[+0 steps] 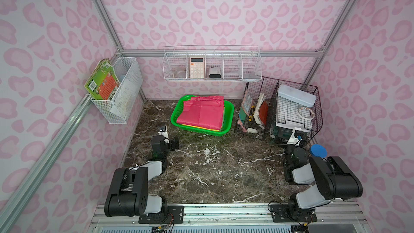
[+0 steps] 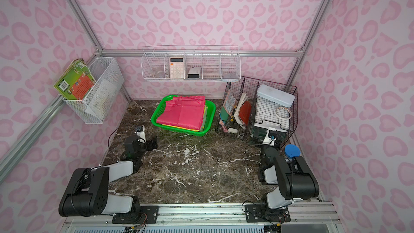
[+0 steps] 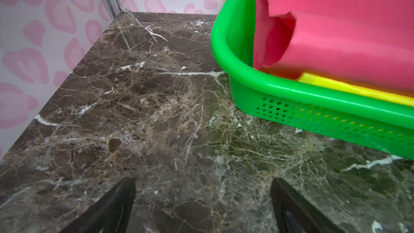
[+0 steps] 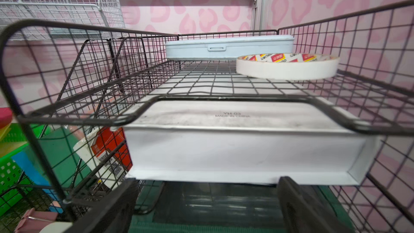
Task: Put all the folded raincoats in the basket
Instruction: Reset both arms
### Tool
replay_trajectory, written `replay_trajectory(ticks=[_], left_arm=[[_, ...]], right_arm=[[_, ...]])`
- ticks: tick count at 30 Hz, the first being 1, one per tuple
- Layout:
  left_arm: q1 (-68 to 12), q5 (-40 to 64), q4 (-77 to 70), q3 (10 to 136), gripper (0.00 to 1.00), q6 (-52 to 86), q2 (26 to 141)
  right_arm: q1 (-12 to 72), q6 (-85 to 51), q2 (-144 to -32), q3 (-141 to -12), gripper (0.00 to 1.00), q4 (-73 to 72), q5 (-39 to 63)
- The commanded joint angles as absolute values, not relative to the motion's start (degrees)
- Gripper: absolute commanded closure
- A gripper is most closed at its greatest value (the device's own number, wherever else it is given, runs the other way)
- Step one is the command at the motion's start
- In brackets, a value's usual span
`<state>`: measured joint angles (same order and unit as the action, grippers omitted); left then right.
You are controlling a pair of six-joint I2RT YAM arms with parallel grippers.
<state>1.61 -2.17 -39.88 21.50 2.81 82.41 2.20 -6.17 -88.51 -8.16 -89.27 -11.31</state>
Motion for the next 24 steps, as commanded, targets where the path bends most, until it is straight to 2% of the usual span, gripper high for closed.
replay_trajectory(ticks=[1, 5, 9, 13, 24], left_arm=[[1.6, -0.2, -49.1, 21.2, 0.02, 1.4, 86.3], [1.0, 2.2, -55.1, 21.5, 0.02, -1.4, 90.7], [0.2, 3.5, -52.0, 21.9, 0.02, -2.1, 89.0], [0.0, 5.5, -41.4, 26.5, 0.02, -2.8, 88.3], [0.1, 5.4, -42.7, 26.0, 0.02, -2.8, 88.6]], right_arm=[[1.6, -4.0, -88.1, -9.7, 0.0, -79.0, -12.8], [0.6, -4.2, -89.4, -9.9, 0.0, -81.0, -9.7], [0.9, -4.0, -89.5, -10.2, 0.0, -80.3, -11.2], [1.4, -3.4, -89.7, -10.2, 0.0, -80.8, -12.1], [1.4, -3.3, -89.9, -10.4, 0.0, -80.5, -12.1]])
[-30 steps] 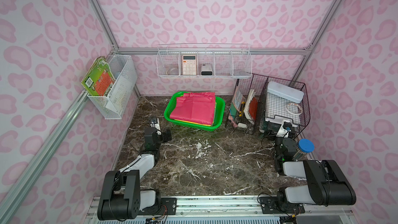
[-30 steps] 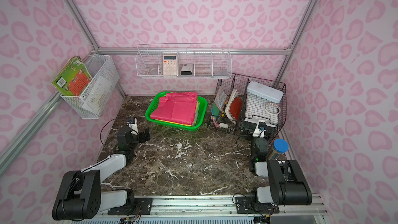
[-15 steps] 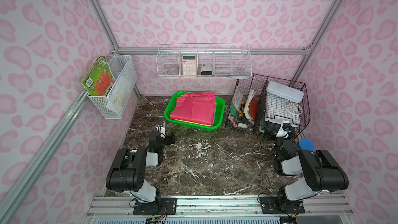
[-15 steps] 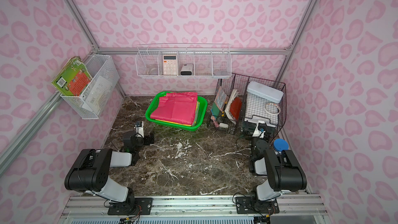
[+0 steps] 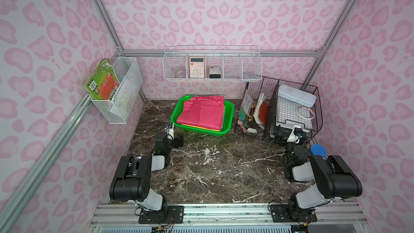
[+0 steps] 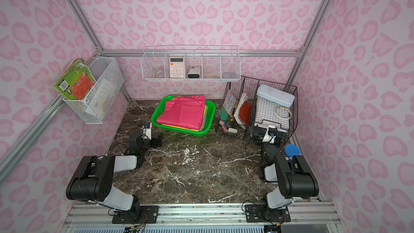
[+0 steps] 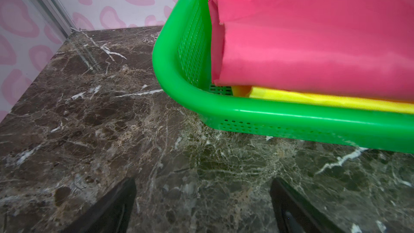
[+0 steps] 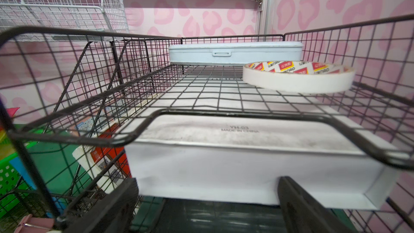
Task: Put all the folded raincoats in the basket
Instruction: Reset both arms
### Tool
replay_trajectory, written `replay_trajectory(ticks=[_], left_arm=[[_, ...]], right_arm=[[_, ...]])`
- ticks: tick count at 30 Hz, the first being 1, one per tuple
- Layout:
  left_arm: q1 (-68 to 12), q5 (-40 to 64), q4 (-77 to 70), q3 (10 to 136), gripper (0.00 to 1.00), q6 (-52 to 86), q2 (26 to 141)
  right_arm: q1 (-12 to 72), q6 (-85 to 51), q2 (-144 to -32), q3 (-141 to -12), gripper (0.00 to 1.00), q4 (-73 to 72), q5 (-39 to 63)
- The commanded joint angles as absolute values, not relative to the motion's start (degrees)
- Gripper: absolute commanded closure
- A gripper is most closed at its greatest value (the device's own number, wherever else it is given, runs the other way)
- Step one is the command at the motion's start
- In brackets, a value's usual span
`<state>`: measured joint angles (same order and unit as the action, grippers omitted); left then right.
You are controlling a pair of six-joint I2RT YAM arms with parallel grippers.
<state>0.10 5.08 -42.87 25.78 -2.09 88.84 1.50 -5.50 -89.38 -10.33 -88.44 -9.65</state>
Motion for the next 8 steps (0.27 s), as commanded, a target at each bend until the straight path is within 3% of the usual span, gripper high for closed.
replay_trajectory(ticks=[1, 8], left_arm=[[0.1, 5.4, -42.7, 26.0, 0.02, -2.8, 88.7], [0.2, 5.4, -42.7, 26.1, 0.02, -2.9, 88.6]], right_arm=[[1.4, -3.4, -90.0, -10.6, 0.0, -80.3, -12.1], [1.4, -3.4, -89.8, -10.2, 0.0, -80.9, -12.1]])
